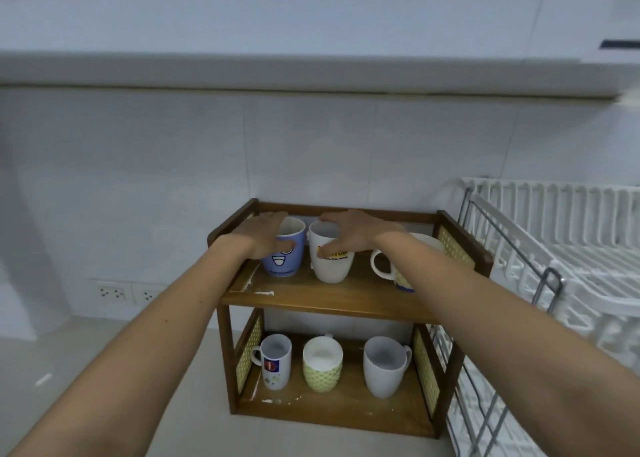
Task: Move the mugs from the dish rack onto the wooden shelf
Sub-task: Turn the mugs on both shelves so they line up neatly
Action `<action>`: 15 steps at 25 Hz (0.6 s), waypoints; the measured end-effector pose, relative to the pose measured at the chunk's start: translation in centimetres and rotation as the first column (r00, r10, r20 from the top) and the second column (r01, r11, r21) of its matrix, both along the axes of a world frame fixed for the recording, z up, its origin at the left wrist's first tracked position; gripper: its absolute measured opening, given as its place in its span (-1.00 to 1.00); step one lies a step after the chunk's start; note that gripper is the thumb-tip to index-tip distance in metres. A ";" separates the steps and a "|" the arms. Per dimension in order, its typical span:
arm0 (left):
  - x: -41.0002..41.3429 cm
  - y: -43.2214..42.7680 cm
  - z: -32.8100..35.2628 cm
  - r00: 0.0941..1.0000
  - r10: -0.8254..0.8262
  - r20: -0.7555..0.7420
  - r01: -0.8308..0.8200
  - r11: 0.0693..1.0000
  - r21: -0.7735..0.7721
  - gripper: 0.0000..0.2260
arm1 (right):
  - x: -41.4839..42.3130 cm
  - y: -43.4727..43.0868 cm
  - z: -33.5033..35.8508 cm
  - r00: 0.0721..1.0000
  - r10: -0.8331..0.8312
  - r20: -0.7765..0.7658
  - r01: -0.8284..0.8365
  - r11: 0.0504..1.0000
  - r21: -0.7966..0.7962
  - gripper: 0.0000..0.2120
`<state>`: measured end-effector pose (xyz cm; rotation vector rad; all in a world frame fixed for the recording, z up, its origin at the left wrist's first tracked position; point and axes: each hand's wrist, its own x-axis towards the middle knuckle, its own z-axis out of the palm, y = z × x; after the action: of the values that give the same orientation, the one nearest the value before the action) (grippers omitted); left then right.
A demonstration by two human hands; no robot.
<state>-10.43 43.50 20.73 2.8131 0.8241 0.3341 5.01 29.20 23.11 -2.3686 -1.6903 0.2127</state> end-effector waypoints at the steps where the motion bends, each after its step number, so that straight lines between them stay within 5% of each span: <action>1: 0.0 0.0 -0.1 1.000 -0.007 0.005 0.007 1.000 -0.012 -0.34 | -0.1 -0.3 0.2 1.000 0.003 0.001 -0.003 1.000 -0.028 -0.13; 5: -0.2 0.1 0.0 0.999 -0.008 -0.038 0.007 0.999 -0.036 -0.31 | 1.4 -3.0 2.9 0.982 -0.109 0.152 0.138 0.971 -0.194 -0.04; 9: 1.9 -2.9 0.7 0.993 -0.089 0.073 0.085 0.995 0.046 -0.30 | 3.3 -6.2 4.9 0.903 -0.152 0.401 0.361 0.775 -0.519 -0.15; 15: 5.8 -5.4 0.8 0.987 -0.099 -0.130 0.112 0.989 0.100 -0.18 | 4.4 -7.5 2.5 0.937 -0.228 0.264 0.308 0.896 -0.319 -0.17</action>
<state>-4.62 38.06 21.55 2.9898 0.6968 0.1932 9.38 21.71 25.61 -2.9655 -1.4843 0.2314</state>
